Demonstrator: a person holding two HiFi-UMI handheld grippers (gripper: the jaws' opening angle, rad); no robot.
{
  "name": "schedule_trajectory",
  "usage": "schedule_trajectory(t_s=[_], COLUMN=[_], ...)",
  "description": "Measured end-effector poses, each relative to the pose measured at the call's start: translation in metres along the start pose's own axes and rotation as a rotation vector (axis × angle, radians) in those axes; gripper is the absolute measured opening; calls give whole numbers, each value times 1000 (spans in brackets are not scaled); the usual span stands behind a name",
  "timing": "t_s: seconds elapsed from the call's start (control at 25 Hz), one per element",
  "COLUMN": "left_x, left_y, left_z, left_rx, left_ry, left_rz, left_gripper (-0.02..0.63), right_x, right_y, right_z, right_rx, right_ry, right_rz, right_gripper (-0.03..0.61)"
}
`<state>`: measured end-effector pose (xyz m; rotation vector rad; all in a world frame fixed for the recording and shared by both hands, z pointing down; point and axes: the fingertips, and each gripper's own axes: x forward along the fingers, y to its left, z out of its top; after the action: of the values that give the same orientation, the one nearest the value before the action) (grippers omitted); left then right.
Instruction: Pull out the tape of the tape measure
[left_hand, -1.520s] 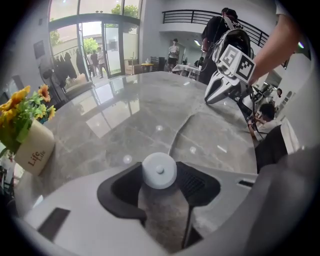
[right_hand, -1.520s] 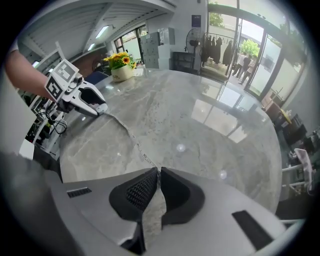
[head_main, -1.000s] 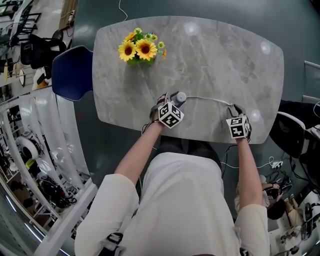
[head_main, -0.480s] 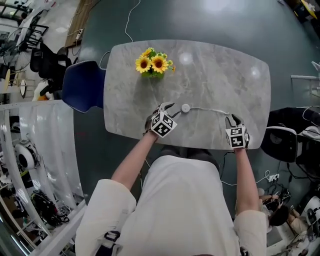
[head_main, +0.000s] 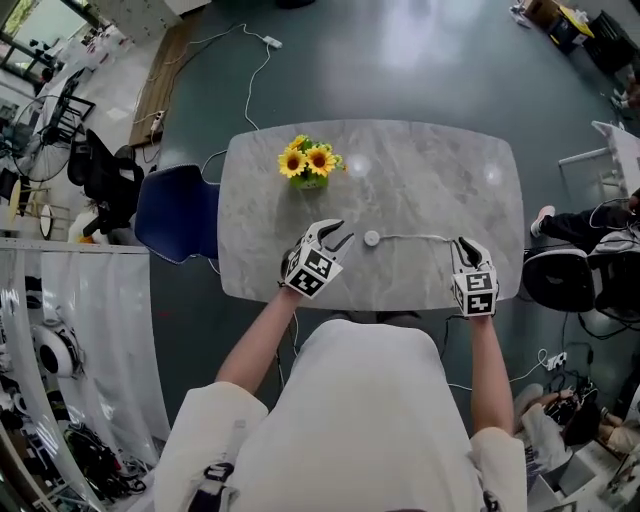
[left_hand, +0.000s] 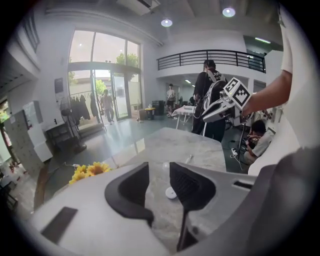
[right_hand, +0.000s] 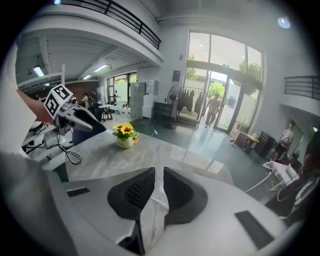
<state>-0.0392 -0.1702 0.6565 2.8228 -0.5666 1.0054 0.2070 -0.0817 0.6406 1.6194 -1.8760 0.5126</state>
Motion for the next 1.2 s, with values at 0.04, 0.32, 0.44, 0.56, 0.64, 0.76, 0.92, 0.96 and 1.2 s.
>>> schedule_trajectory(t_s=[0.04, 0.32, 0.44, 0.56, 0.64, 0.76, 0.92, 0.96, 1.2], left_x=[-7, -44, -58, -66, -72, -82, -94, -97, -105], left_y=[0, -4, -9, -12, -13, -21, -34, -36, -46], left_z=[8, 51, 66, 83, 100, 119, 138, 142, 151], left_rx=[0, -10, -26, -54, -76, -123, -142, -144, -164], left_ry=[-20, -113, -143, -171, -203, -246, -290, -297, -323], left_rz=[4, 19, 48, 78, 102, 119, 129, 133, 164], left_gripper=[126, 60, 34, 15, 9, 8, 8, 8, 8], right_x=[-9, -61, -78, -95, -106, -122, -140, -143, -154], right_y=[1, 5, 4, -4, -12, -21, -36, -40, -57], right_z=[7, 45, 56, 66, 74, 84, 94, 96, 99], right_rx=[3, 44, 76, 86, 76, 58, 42, 46, 41], right_ry=[-23, -141, -183, -230, -260, -296, -347, -358, -396], right_rz=[-5, -30, -15, 4, 16, 41, 65, 70, 97], right_gripper=[72, 54, 46, 43, 41, 40, 40, 40, 40])
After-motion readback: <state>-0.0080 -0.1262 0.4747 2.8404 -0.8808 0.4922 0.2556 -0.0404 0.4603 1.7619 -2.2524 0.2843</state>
